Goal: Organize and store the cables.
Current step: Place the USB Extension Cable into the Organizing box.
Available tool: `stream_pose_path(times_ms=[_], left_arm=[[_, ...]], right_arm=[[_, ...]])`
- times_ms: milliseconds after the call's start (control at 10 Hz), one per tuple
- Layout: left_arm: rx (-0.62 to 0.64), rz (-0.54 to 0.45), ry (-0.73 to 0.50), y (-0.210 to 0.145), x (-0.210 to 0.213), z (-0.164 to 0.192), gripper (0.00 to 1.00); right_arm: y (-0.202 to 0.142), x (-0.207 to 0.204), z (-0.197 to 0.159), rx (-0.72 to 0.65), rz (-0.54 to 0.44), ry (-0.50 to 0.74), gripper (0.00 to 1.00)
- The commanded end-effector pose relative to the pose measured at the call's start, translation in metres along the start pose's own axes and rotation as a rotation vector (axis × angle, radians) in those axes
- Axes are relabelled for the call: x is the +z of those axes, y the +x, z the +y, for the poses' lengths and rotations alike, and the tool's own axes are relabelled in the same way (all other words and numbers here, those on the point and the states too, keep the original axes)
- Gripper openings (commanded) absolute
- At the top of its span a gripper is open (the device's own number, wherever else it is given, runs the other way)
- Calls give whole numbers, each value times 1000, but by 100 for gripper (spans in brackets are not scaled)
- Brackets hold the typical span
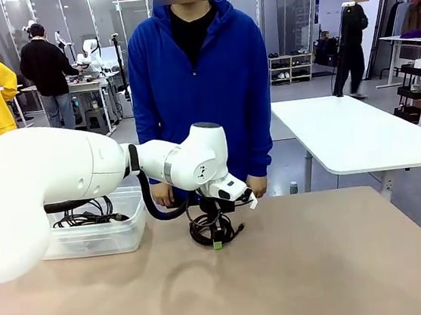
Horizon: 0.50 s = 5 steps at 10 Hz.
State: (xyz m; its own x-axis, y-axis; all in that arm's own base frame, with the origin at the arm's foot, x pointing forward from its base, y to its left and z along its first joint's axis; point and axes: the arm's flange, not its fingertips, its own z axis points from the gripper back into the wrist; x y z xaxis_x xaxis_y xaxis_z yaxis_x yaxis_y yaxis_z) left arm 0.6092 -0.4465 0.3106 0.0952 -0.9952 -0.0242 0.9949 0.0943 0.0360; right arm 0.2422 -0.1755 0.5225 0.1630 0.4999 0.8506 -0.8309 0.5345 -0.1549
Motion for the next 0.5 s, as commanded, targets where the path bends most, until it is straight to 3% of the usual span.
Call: stream_pose_path(times_ms=[0,200,400], left_arm=[[5,5,3,-6,3,-7,0],[-3,-33,12,-15,29,-9,0],[-89,-99,-12,-34,103,-15,0]], right_arm=[[-1,1,1,14,-5,2,100],[-1,1,1,14,-5,2,100],[-1,1,1,14,-5,2,100]])
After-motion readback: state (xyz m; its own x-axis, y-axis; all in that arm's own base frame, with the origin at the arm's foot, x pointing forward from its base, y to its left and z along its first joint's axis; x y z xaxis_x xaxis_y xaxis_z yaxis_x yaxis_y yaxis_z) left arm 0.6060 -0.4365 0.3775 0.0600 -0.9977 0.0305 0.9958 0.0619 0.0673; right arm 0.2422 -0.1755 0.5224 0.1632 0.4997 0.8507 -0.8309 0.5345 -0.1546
